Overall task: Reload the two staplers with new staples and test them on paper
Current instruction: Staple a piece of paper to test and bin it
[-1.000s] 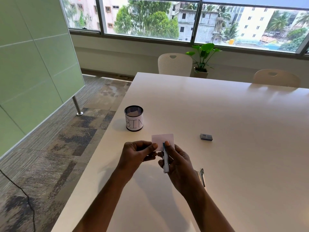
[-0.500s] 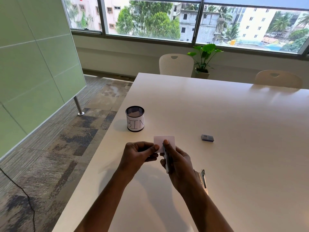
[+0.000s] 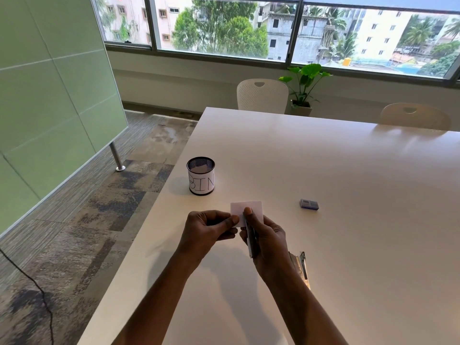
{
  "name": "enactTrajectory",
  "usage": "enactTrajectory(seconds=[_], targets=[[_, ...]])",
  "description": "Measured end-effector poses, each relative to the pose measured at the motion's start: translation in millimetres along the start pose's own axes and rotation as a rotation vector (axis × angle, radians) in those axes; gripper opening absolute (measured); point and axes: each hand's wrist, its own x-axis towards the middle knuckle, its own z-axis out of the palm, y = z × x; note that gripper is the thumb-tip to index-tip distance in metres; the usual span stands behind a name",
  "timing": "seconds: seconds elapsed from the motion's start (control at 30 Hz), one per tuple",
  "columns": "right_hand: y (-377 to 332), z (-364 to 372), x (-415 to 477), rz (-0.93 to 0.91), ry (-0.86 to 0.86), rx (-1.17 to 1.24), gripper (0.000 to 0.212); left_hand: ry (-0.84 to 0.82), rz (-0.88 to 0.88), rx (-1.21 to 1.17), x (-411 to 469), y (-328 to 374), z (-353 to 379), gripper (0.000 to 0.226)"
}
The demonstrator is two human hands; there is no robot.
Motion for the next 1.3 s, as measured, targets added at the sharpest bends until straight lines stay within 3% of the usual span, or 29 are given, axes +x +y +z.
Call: enactTrajectory(seconds=[0.2,0.3,0.4,0.6,0.7,0.87,1.3], targets=[[1.5,-0.5,2.3,0.026,-0.061,0.022,0.020,0.034,-0.003,0.017,2.8,-1.9,0.5,0.014],[3.1,-3.4,2.3,-0.010,-0.079,0.027,0.030,0.054,-0.012,-0.011,4.0,-1.3,-0.4,0.014],[4.9,-10.6,3.6,-0.057,-0.009,0.003,0.036,0.070,-0.029,-0.041,5.7,-0.7,-4.3,0.014],[16.3,-22.7,4.6,-0.043,0.115,-0.171,0.028,0.111,-0.035,-0.090,9.7,0.2,-10.6,0.014],[29.5,-28.3,5.2,-0.101,0.166,-0.415,0.032,0.108,-0.035,-0.105,11.1,0.3,-11.0,0.015],[51.2,-32.1,14.1,-0.490,0.372,-1.165,0.044,0.103,-0.028,-0.105,10.4,0.5,-11.6,0.013],[62.8,-13.1,12.4,-0.515,0.291,-1.572,0.043,0.116,-0.045,-0.046,7.3,-3.6,-12.3,0.011]])
